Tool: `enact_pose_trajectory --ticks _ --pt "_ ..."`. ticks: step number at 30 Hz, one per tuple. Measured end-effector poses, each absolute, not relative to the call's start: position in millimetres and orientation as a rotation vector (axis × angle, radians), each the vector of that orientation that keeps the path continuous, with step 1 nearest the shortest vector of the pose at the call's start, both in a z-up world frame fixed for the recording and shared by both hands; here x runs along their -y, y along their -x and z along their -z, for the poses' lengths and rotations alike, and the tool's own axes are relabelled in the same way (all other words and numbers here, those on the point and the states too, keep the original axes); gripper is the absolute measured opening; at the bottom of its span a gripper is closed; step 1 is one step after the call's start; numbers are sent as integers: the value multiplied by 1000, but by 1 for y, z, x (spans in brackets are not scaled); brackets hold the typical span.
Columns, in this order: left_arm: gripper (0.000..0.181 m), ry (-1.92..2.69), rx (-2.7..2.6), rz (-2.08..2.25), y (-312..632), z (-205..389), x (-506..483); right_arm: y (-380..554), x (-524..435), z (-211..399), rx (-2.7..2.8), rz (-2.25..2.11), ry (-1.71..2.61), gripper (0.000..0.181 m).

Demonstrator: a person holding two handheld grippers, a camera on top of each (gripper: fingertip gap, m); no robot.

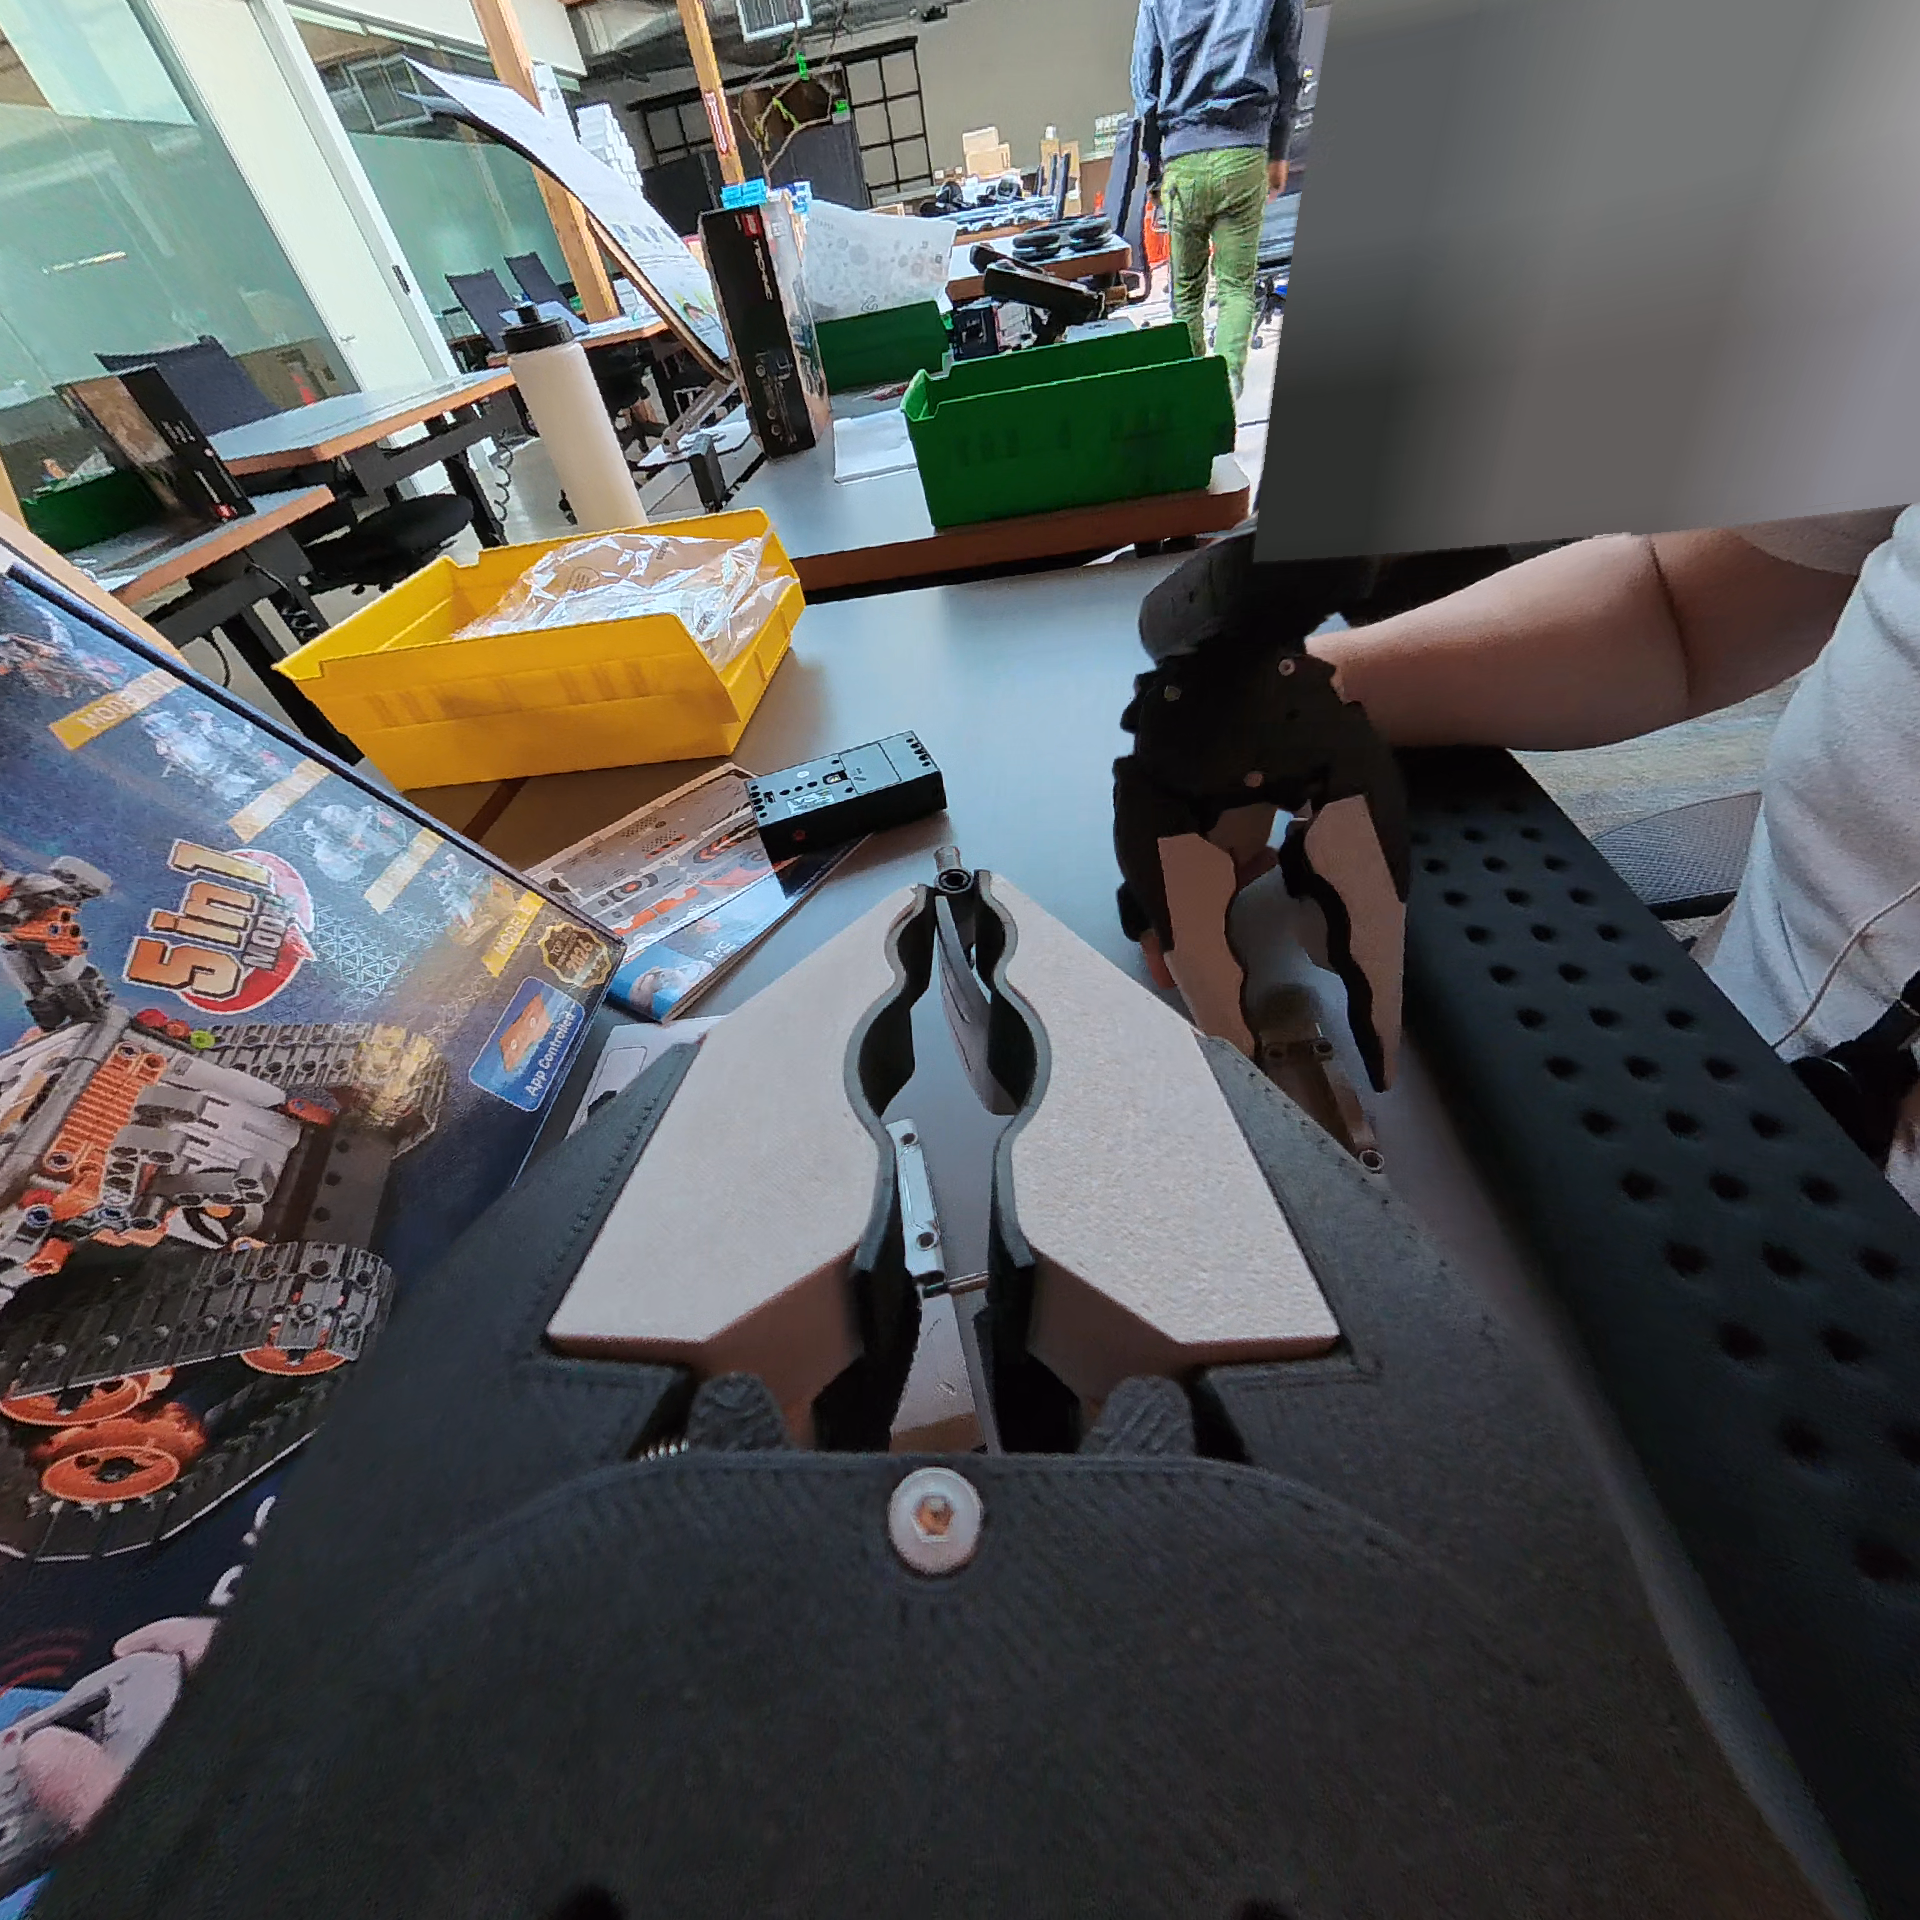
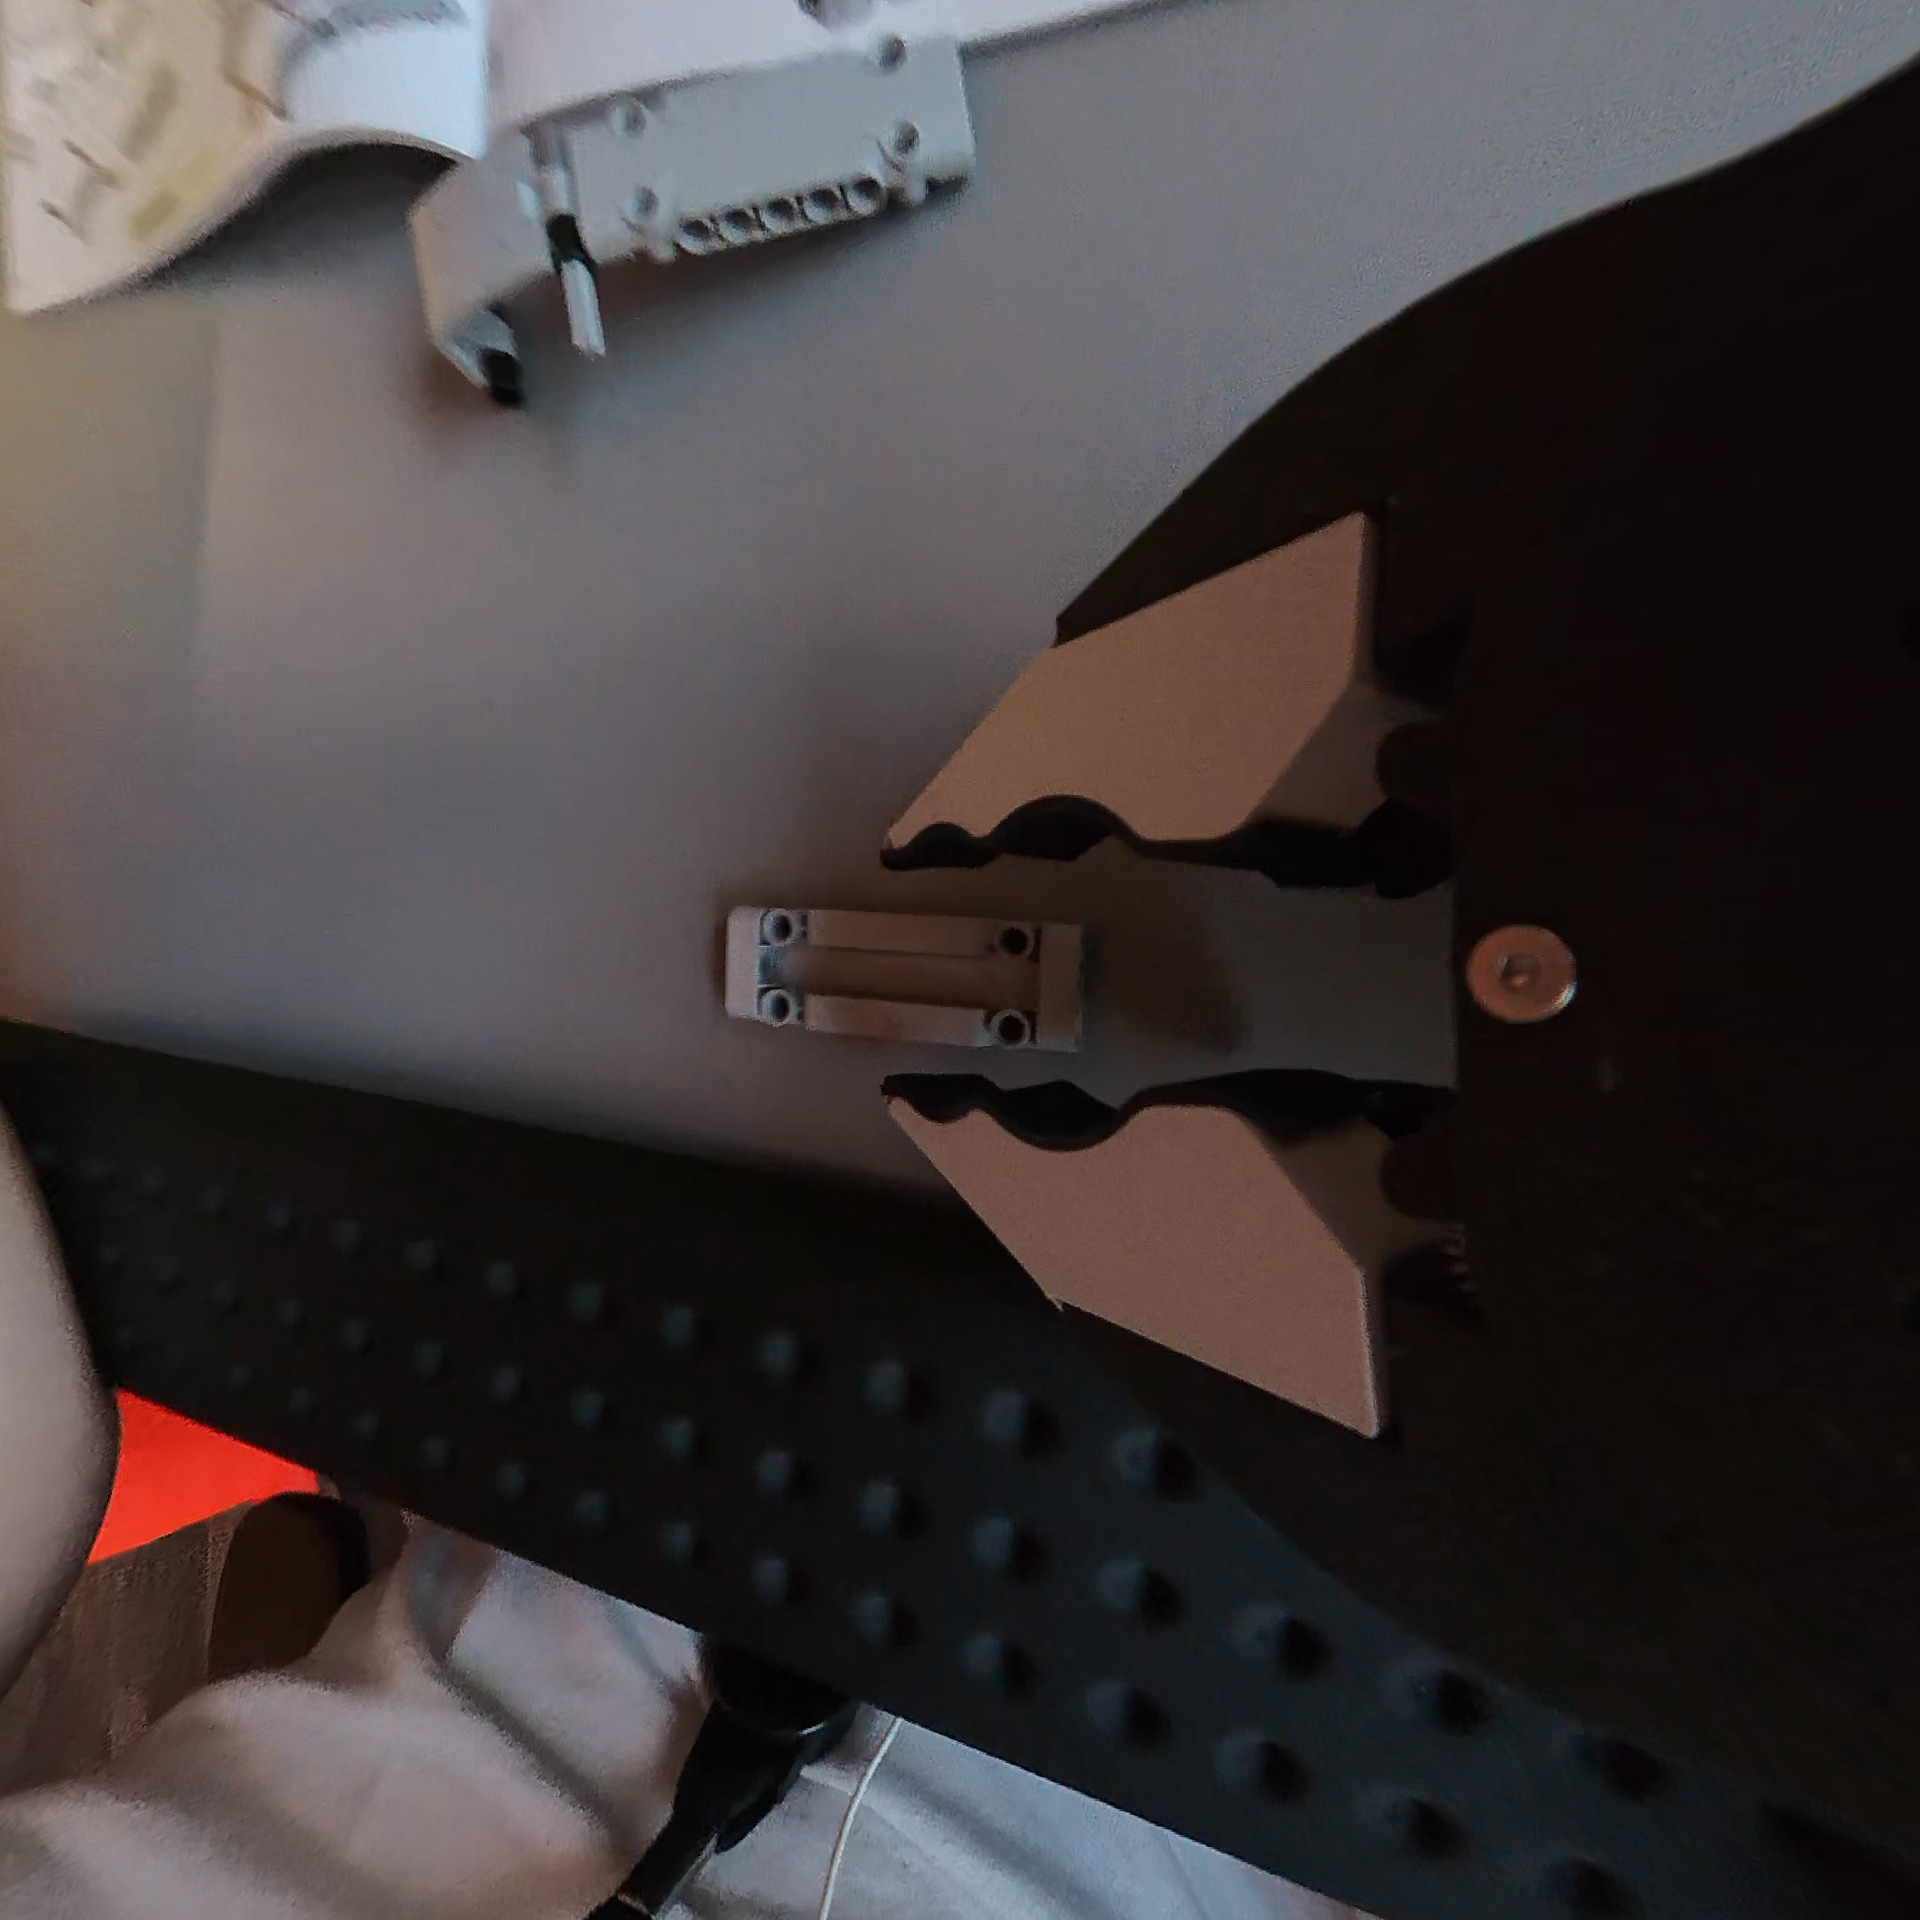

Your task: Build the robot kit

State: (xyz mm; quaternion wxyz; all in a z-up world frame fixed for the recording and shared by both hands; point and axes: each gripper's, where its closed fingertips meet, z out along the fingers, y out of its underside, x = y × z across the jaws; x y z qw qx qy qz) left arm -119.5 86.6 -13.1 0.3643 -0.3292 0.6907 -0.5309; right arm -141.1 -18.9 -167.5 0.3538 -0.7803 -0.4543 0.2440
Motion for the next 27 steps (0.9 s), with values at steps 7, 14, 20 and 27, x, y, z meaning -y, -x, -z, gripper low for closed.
enact_pose_trajectory --ticks 7,14,20,27 --pt "5 853 -1759 1363 122 11 -91 116 -20 137 1156 -108 1780 22" --pt "5 851 -1753 1359 122 9 -91 80 -45 144 1509 716 1441 23" --pt "5 844 -1741 1348 125 4 -92 82 -38 160 1679 721 1423 23" --pt "5 849 -1728 1348 126 3 -95 81 -28 160 1669 673 1435 23"
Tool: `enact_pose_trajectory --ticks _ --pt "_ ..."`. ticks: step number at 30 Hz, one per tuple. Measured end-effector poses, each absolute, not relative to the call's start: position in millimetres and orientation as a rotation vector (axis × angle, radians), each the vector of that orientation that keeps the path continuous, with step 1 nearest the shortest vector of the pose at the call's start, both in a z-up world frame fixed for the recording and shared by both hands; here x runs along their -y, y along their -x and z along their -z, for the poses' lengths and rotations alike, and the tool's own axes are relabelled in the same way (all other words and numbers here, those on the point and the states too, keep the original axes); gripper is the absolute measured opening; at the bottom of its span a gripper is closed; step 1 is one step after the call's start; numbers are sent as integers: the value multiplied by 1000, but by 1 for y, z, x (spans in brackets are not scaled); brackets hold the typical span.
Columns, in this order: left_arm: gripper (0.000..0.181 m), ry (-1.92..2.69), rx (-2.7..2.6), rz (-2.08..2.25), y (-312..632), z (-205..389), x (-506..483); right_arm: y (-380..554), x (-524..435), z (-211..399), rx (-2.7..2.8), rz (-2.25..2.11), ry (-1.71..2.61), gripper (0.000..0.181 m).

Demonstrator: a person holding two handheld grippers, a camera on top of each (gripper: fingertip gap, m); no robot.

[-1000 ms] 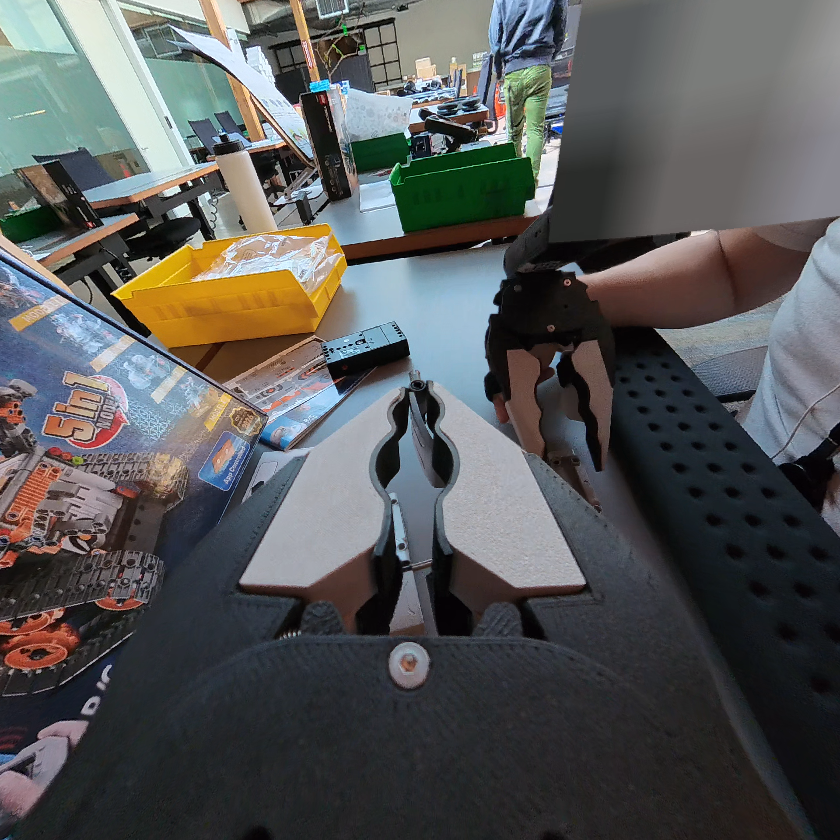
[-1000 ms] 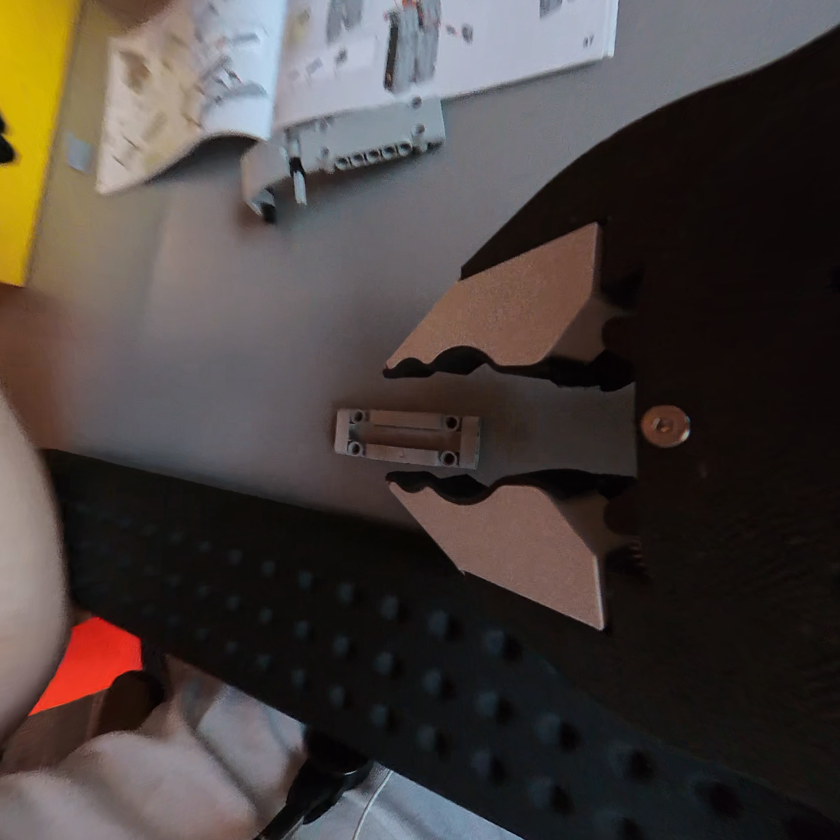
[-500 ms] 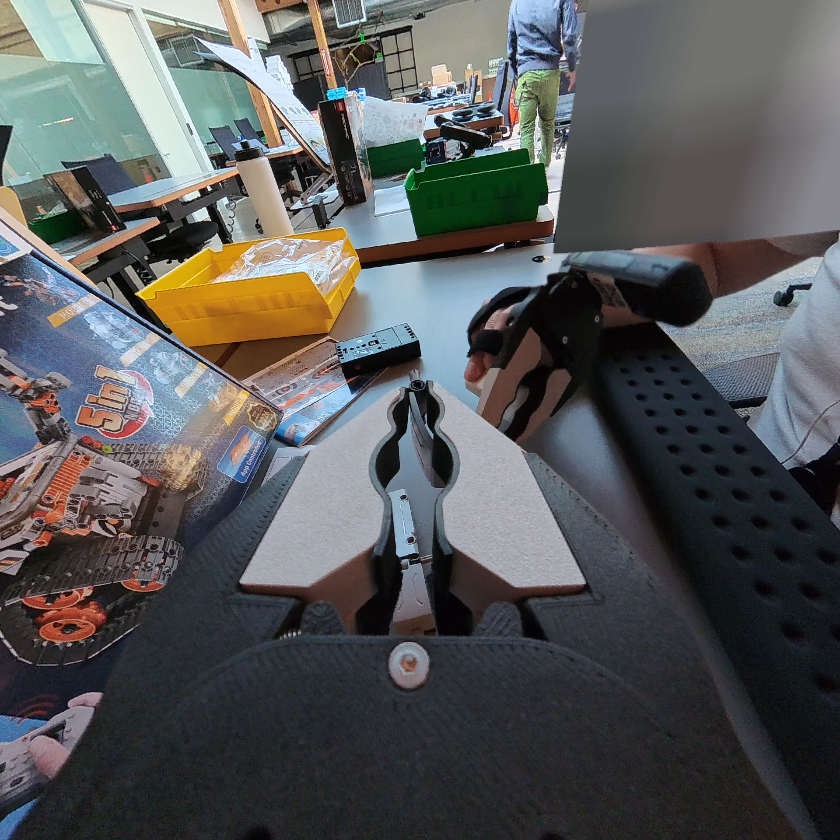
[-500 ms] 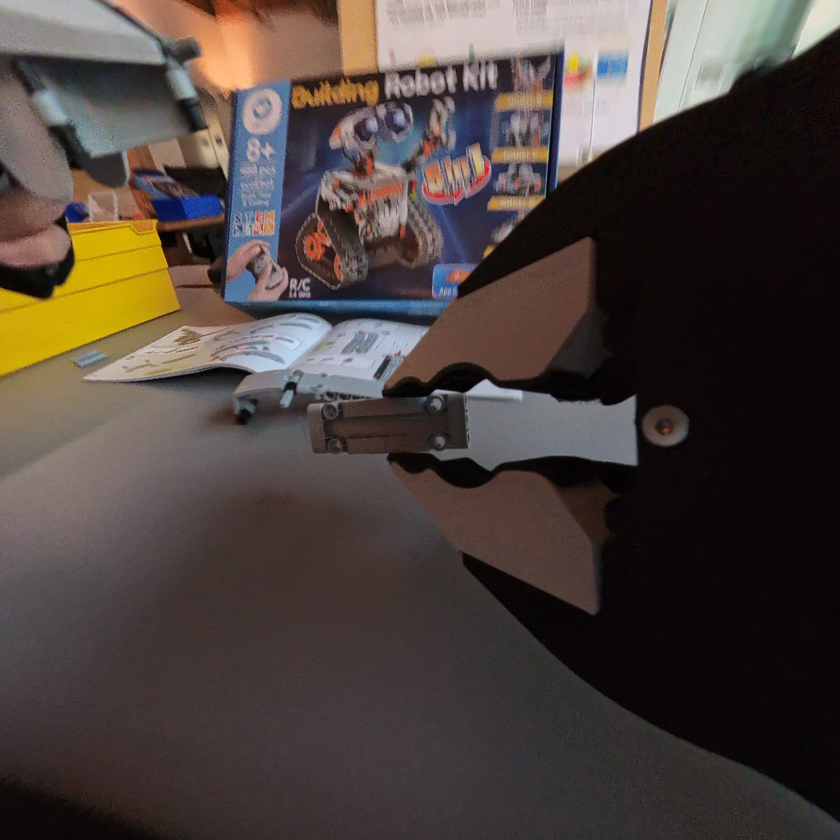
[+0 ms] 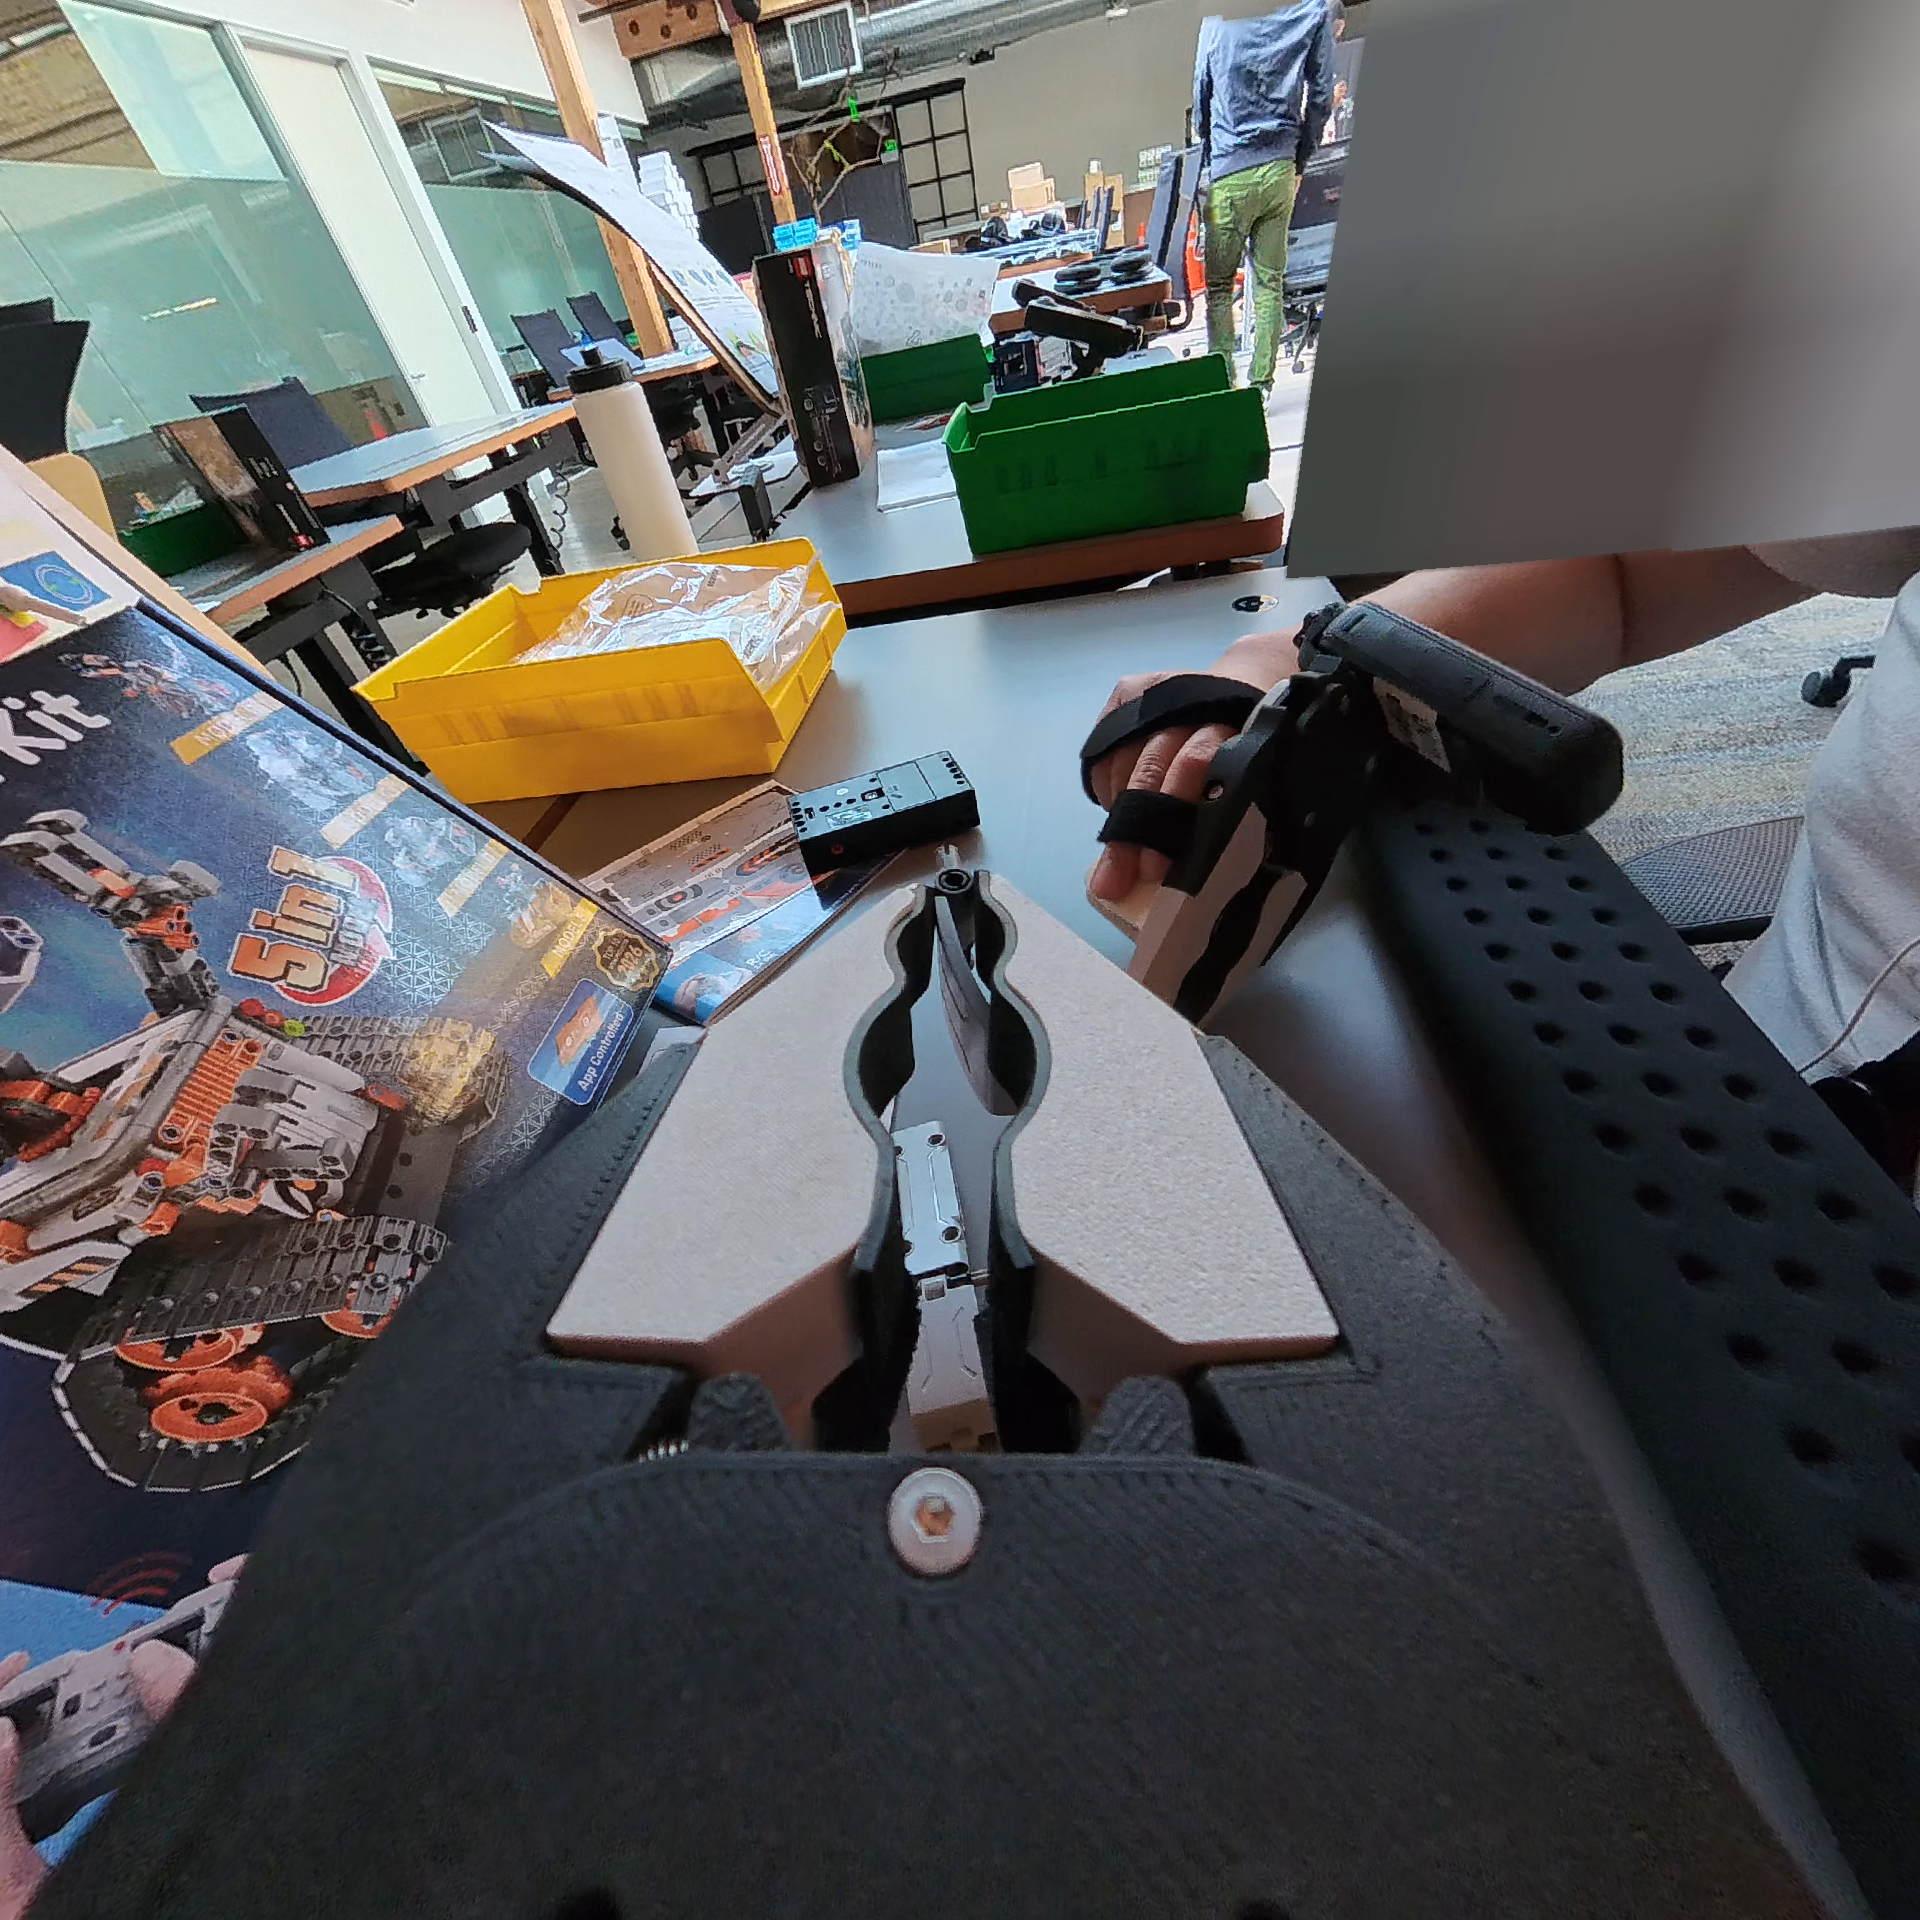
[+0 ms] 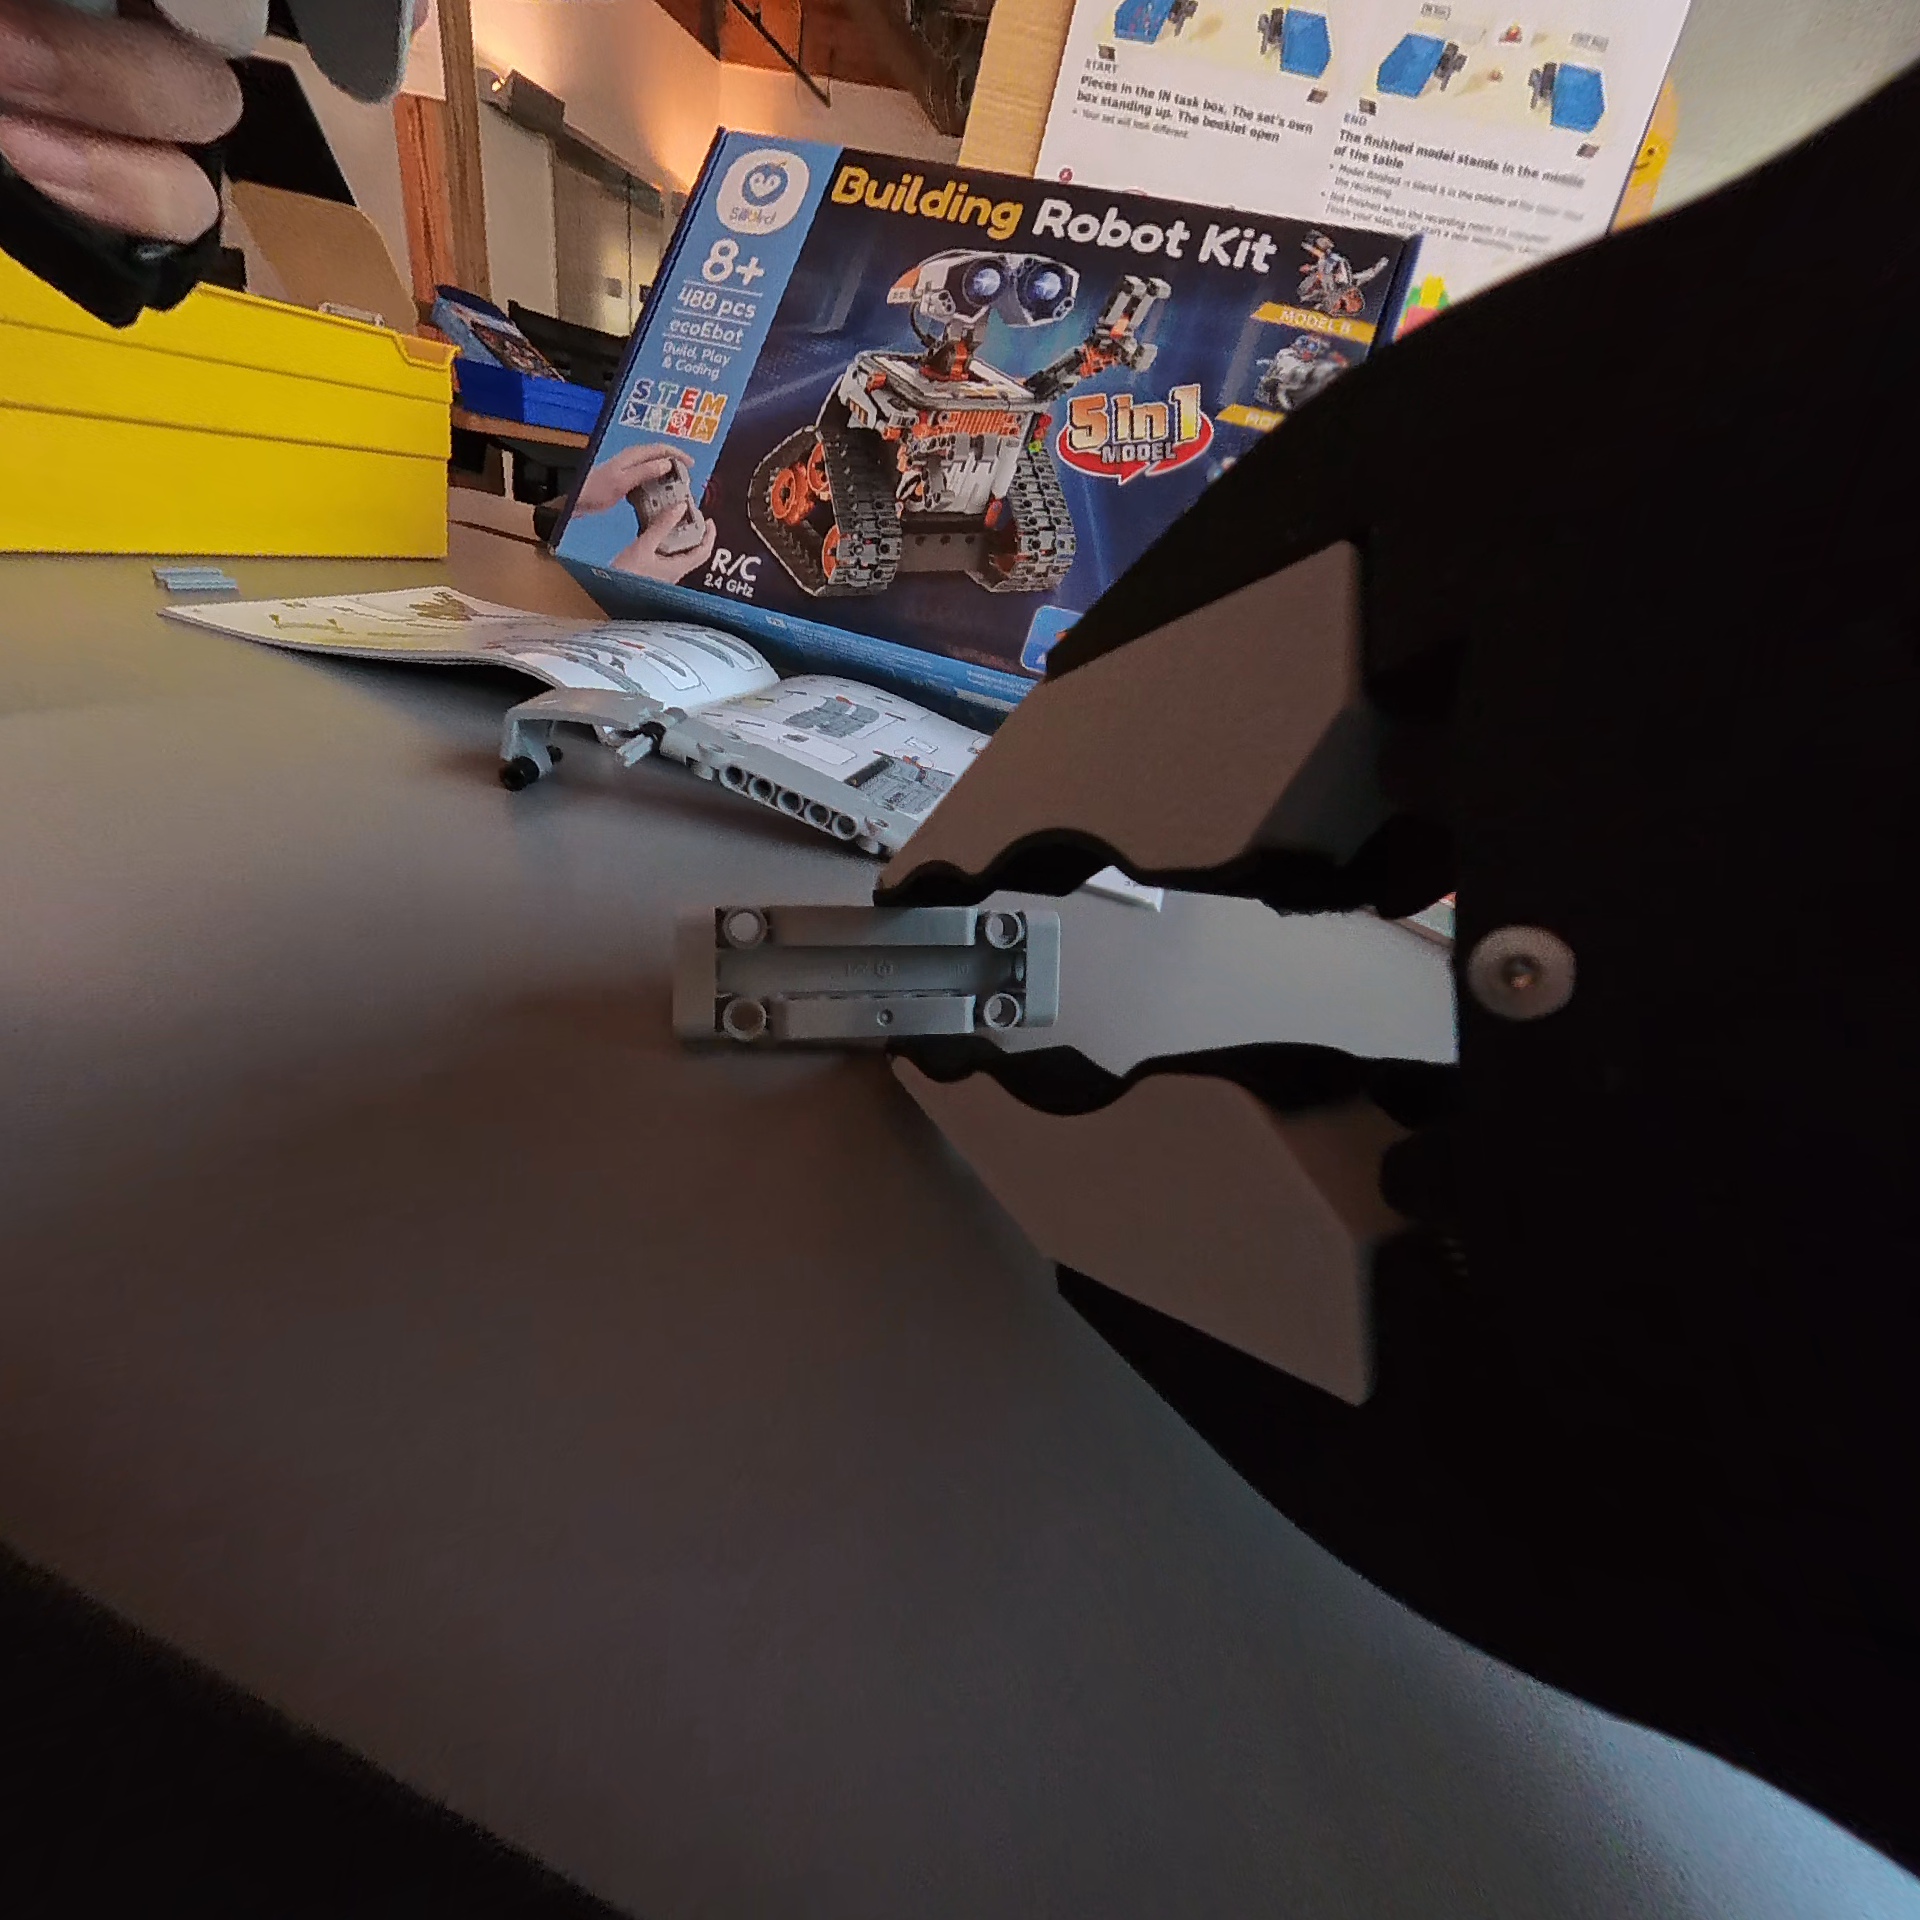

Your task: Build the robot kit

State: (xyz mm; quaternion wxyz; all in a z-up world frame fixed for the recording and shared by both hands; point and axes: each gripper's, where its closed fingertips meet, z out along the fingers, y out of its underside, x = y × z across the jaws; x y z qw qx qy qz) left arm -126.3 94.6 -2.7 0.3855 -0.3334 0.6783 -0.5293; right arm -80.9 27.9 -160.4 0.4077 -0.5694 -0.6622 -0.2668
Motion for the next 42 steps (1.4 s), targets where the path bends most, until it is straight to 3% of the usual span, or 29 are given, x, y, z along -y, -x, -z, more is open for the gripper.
enact_pose_trajectory --ticks 15,18,22,26,32,36,42 --pt "5 860 -1716 1341 127 1 -97 75 10 163 1708 529 1607 24" --pt "5 858 -1711 1339 127 0 -98 76 23 170 1747 449 1675 7" --pt "5 852 -1710 1345 128 -2 -96 76 23 166 1666 379 1732 19" --pt "5 844 -1717 1361 128 -3 -93 79 25 157 1451 -154 1993 29" --pt "5 840 -1729 1363 129 -1 -90 65 -10 144 1377 -492 2103 17" --pt "5 843 -1731 1363 130 -1 -91 71 -3 162 1476 -592 2164 18" --pt "5 847 -1724 1371 131 -3 -93 61 -10 173 1457 -482 2189 6"
